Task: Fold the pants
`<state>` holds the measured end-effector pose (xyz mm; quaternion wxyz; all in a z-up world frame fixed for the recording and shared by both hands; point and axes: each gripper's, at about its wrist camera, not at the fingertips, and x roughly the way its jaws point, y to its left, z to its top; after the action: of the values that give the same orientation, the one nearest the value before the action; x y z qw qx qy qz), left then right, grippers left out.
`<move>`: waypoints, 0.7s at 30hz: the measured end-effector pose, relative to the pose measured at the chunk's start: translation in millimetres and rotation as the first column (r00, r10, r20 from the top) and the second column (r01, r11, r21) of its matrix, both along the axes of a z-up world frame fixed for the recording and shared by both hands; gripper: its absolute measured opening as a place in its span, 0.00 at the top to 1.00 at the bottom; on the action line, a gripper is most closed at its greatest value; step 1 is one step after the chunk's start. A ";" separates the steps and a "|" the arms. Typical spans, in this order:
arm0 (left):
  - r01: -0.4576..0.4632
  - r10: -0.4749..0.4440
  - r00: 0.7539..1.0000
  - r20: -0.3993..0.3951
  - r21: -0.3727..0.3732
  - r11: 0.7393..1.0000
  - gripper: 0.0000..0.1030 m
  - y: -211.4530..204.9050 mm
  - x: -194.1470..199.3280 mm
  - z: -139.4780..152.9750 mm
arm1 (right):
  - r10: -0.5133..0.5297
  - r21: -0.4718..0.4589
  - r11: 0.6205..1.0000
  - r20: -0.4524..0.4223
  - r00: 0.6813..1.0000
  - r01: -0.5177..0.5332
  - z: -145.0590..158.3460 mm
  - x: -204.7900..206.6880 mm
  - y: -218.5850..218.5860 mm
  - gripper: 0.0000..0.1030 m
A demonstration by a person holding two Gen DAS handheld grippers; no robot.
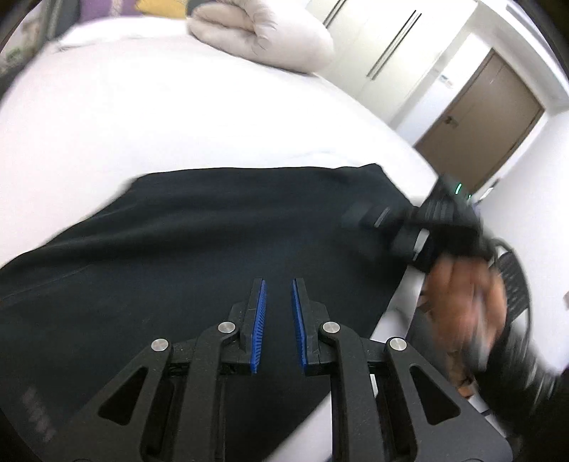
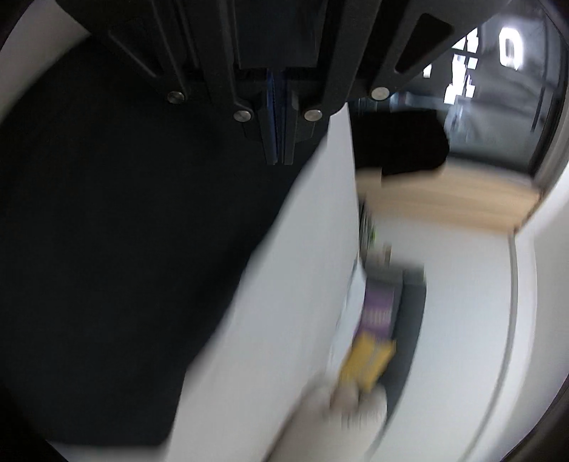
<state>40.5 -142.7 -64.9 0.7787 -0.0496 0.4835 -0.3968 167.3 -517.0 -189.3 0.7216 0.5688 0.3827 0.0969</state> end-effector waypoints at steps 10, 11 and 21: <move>-0.146 0.145 0.979 -0.144 0.007 0.989 0.86 45.2 36.8 -58.3 | -0.131 -0.104 0.987 -0.084 0.988 0.122 -22.1 12.3 -41.4 1.00; -0.169 0.167 0.975 -0.150 0.000 0.986 0.87 60.0 34.6 -60.1 | -0.170 -0.110 0.981 -0.091 0.981 0.160 -22.5 16.1 -60.0 1.00; -0.370 0.365 0.924 -0.109 -0.023 0.929 0.88 198.9 3.3 -58.6 | -0.534 -0.232 0.832 -0.089 0.841 0.504 -6.6 -44.9 -199.4 1.00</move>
<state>43.8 56.3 -123.6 0.8120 -0.1765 0.4965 -0.2510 122.4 -716.4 -195.9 0.7431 0.5816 0.2744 -0.1851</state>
